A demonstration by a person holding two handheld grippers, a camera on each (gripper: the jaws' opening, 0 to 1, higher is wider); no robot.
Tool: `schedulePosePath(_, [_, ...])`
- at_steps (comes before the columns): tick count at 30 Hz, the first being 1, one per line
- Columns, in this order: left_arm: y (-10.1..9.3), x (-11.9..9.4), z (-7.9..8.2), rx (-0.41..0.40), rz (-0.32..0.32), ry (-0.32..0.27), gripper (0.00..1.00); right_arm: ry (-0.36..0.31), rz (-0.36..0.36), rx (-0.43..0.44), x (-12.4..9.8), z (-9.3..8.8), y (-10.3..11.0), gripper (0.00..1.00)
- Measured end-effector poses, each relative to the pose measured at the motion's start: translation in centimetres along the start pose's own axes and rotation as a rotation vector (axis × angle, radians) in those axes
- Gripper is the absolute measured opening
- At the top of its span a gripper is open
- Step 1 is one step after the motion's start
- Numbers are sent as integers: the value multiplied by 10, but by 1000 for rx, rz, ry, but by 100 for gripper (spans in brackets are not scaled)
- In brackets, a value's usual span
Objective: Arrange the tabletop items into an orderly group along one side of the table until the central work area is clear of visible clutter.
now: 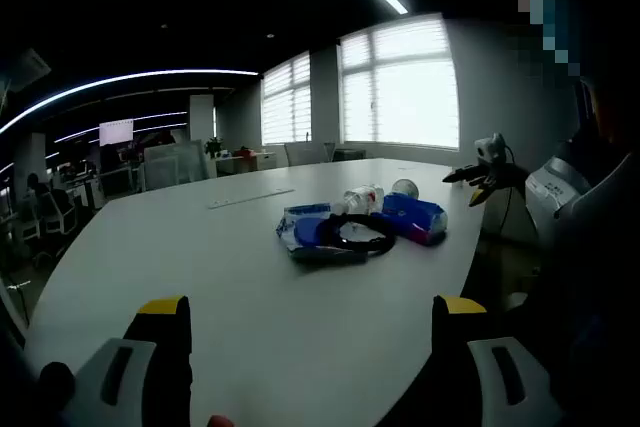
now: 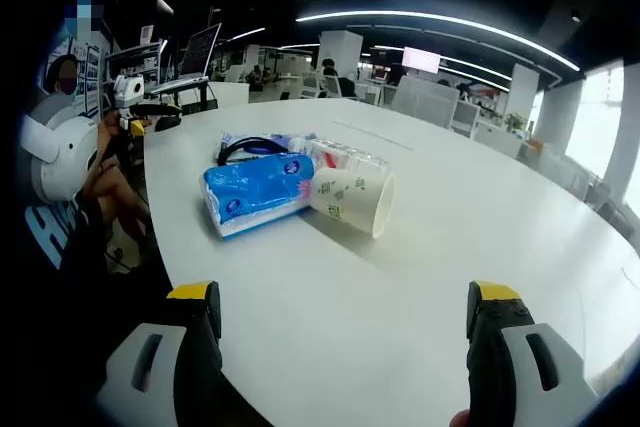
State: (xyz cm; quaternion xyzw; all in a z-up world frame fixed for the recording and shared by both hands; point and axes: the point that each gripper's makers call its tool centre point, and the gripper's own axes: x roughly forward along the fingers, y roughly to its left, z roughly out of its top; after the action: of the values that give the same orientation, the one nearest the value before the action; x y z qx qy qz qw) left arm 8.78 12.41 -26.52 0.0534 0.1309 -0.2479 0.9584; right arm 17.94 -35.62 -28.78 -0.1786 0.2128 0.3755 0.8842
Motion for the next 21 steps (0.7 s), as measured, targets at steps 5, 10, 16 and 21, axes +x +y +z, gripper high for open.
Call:
schedulePosePath(5, [-1, 0, 0, 7, -5, -2, 100, -2, 4, -1, 0, 1, 1, 100])
schedulePosePath(10, [-3, 1, -1, 10, -9, 0, 100, 0, 8, -3, 1, 1, 2, 100])
schedulePosePath(16, [-2, -1, -2, 9, -8, -2, 100, 2, 10, -3, 1, 1, 3, 100])
schedulePosePath(21, [-2, -2, -2, 9, -9, -1, 100, 1, 11, -2, 2, 2, 4, 100])
